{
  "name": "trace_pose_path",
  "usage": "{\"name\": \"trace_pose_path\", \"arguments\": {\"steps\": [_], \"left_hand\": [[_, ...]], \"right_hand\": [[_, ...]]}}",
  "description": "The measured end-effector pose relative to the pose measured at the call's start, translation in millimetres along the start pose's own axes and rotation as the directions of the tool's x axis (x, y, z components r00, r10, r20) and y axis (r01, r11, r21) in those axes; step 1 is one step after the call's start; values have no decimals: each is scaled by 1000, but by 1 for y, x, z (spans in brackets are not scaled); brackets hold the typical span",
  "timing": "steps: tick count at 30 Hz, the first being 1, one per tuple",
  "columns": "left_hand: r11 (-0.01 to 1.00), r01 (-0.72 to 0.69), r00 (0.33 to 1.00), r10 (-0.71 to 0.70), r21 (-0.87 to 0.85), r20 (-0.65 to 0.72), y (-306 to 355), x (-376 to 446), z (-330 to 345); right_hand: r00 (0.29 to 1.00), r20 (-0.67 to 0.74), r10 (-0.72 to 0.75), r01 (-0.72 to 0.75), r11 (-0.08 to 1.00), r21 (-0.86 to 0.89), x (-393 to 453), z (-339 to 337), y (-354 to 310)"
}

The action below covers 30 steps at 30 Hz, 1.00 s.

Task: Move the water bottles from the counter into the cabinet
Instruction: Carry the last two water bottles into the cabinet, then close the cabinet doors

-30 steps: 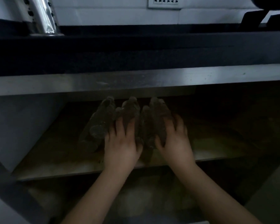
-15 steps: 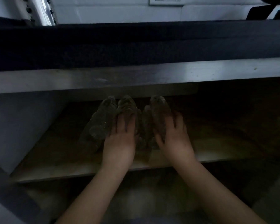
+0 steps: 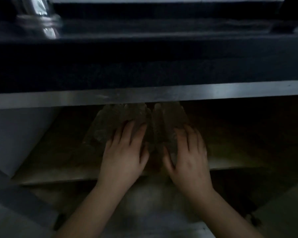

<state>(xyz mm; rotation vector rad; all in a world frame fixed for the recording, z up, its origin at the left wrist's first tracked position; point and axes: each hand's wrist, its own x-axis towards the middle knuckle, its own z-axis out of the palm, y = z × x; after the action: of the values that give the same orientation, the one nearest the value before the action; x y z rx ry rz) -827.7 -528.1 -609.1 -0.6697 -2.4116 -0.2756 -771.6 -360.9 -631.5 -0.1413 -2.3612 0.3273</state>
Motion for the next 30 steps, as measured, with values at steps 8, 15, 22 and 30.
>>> {"name": "trace_pose_path", "arguments": {"steps": [8,15,22,30], "left_hand": [[995,32,938,4,-98,347,13,-35,-77],[984,74,815,35,-164,578,41,-56,-201],[966,117,743,68,-229,666,55,-72,-332],[960,-17,691,214,-280,691,40,-77,-446]], "right_hand": [[914,382,135,-117,991,-70,-32,-89,-25],[753,634,178,-103,983,-154,-39,-216,-73],[672,703,233,-68,964,-255,-78,-362,-126],[615,728,302,-77,942,-326,-71,-470,-172]]}}
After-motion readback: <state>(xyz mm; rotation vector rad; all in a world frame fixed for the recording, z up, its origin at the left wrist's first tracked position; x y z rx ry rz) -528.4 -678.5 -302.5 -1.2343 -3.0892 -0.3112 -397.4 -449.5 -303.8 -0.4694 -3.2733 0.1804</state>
